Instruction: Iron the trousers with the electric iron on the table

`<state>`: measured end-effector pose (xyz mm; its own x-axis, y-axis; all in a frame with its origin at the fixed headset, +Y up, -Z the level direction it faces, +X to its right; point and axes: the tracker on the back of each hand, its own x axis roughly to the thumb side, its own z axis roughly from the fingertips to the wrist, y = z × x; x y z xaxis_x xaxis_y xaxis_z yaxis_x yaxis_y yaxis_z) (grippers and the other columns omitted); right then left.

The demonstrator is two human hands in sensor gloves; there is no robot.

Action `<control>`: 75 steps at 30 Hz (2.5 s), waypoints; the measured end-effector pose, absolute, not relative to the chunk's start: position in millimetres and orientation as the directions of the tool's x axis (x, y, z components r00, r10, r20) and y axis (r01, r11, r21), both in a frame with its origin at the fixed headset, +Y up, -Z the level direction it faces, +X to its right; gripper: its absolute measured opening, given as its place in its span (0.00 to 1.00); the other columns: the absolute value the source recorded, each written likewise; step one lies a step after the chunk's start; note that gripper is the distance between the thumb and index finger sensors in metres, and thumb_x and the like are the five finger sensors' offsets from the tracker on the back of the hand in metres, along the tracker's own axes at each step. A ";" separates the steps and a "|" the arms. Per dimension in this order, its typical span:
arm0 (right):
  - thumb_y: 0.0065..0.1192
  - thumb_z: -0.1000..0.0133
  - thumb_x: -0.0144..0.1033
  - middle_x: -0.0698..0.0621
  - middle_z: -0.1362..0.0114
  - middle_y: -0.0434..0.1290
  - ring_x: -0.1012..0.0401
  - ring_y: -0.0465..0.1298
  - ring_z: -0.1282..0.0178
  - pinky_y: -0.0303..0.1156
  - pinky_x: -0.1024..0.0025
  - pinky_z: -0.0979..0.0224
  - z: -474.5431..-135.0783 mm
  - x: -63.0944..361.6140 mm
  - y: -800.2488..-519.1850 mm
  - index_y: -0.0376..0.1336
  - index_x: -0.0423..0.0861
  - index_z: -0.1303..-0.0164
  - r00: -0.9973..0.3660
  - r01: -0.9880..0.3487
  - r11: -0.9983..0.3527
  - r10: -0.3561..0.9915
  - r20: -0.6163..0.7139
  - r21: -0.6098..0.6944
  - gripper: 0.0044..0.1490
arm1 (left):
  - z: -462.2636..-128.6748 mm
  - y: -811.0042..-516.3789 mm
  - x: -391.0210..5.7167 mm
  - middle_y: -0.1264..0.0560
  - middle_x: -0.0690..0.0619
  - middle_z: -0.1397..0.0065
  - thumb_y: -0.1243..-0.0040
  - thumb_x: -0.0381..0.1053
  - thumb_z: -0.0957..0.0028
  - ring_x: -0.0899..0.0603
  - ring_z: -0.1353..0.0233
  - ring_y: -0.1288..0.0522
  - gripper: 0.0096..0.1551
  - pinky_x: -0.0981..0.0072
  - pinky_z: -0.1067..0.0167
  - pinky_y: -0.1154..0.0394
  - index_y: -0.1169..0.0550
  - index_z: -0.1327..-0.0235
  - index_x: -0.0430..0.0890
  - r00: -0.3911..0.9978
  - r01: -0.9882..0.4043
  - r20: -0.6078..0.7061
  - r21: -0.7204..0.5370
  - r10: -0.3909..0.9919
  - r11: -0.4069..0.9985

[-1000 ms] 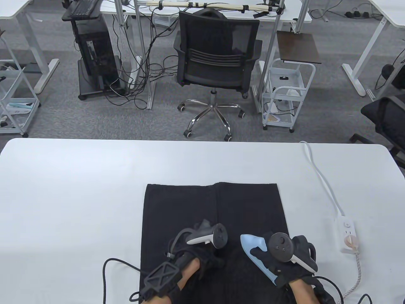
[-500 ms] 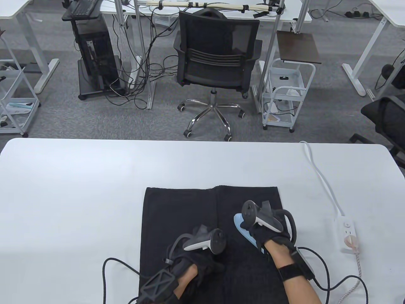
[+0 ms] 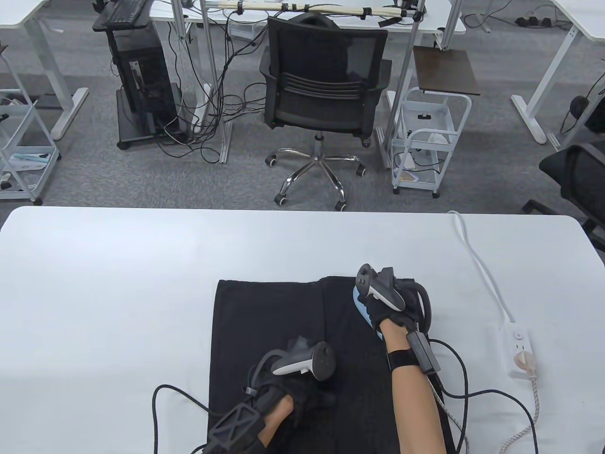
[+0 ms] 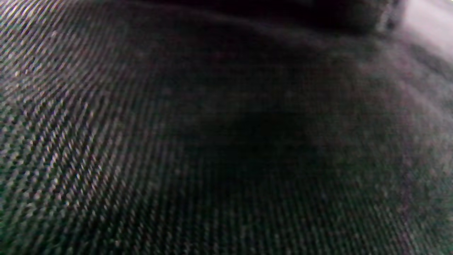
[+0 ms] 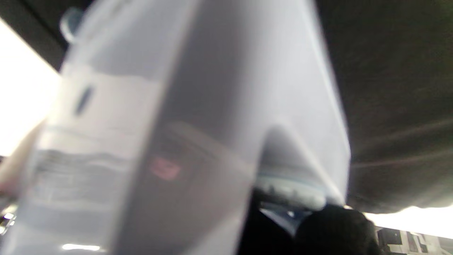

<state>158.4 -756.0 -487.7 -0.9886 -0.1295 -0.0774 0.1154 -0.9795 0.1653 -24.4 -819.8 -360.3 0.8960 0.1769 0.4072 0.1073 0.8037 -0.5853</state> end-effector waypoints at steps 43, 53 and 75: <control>0.60 0.46 0.61 0.62 0.62 0.76 0.68 0.81 0.69 0.83 0.60 0.57 -499.0 169.9 -758.1 0.60 0.39 0.39 -0.996 0.048 -0.984 -0.059 -0.062 0.173 0.41 | -359.9 -819.8 -27.1 0.76 0.36 0.17 0.46 0.72 0.45 0.19 0.22 0.75 0.63 0.15 0.34 0.64 0.67 0.16 0.51 0.895 0.094 0.401 -0.598 0.196 0.796; 0.60 0.46 0.61 0.63 0.62 0.76 0.69 0.80 0.70 0.83 0.61 0.57 -492.0 169.8 -757.8 0.60 0.39 0.40 -0.992 0.043 -0.982 -0.064 -0.110 0.183 0.40 | -359.7 -819.9 -27.3 0.76 0.36 0.17 0.46 0.72 0.45 0.20 0.22 0.75 0.63 0.15 0.34 0.64 0.67 0.16 0.51 0.895 0.093 0.400 -0.599 0.196 0.796; 0.59 0.45 0.61 0.62 0.61 0.76 0.68 0.80 0.69 0.82 0.61 0.56 -291.2 167.0 -762.3 0.59 0.39 0.38 -0.953 0.120 -0.981 -0.071 0.294 0.152 0.41 | -359.4 -820.3 -27.8 0.77 0.36 0.17 0.47 0.72 0.45 0.20 0.22 0.76 0.63 0.15 0.34 0.65 0.68 0.16 0.52 0.895 0.085 0.397 -0.601 0.204 0.795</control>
<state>167.0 -762.3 -291.2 -0.9532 -0.0709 0.2940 0.1200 -0.9810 0.1524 -27.8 -820.3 -359.4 0.8950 0.2043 0.3966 0.0851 0.7946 -0.6012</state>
